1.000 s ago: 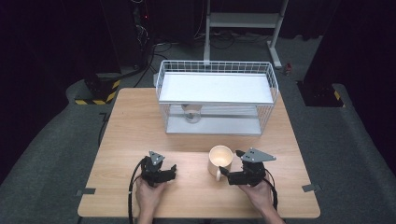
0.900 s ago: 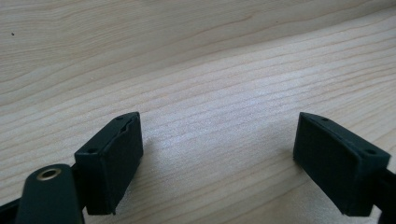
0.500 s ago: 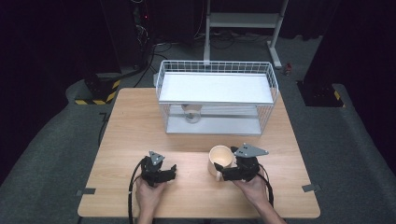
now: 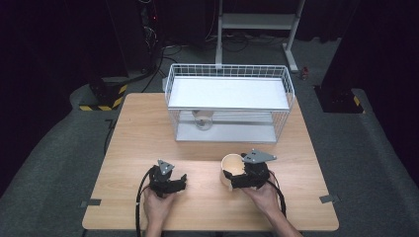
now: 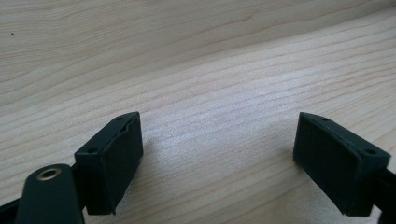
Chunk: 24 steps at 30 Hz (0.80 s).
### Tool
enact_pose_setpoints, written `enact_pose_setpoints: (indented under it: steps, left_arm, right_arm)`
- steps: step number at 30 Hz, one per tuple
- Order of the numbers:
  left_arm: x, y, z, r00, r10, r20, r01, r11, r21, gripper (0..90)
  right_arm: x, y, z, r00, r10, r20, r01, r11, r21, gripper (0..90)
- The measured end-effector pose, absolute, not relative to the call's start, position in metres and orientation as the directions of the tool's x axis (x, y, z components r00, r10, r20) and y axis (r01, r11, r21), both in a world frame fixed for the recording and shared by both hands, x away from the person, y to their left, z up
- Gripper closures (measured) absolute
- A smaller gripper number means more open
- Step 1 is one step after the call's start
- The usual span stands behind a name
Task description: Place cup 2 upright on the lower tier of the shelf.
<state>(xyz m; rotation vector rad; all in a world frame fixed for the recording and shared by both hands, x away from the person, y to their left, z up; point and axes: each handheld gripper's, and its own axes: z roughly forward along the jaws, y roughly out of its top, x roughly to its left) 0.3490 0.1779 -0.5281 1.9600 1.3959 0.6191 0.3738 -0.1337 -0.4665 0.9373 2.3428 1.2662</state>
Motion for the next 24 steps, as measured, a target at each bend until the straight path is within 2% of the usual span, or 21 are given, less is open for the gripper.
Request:
enact_pose_setpoints:
  steps: [24]
  left_arm:
    - [0.3489, 0.1778, -0.5282, 0.322, 0.947, 0.01, 0.639, -0.226, 0.736, 17.1]
  right_arm:
    - [0.3761, -0.132, -0.4748, -0.735, 0.677, 0.04, 0.415, 0.402, 0.817, 8.8]
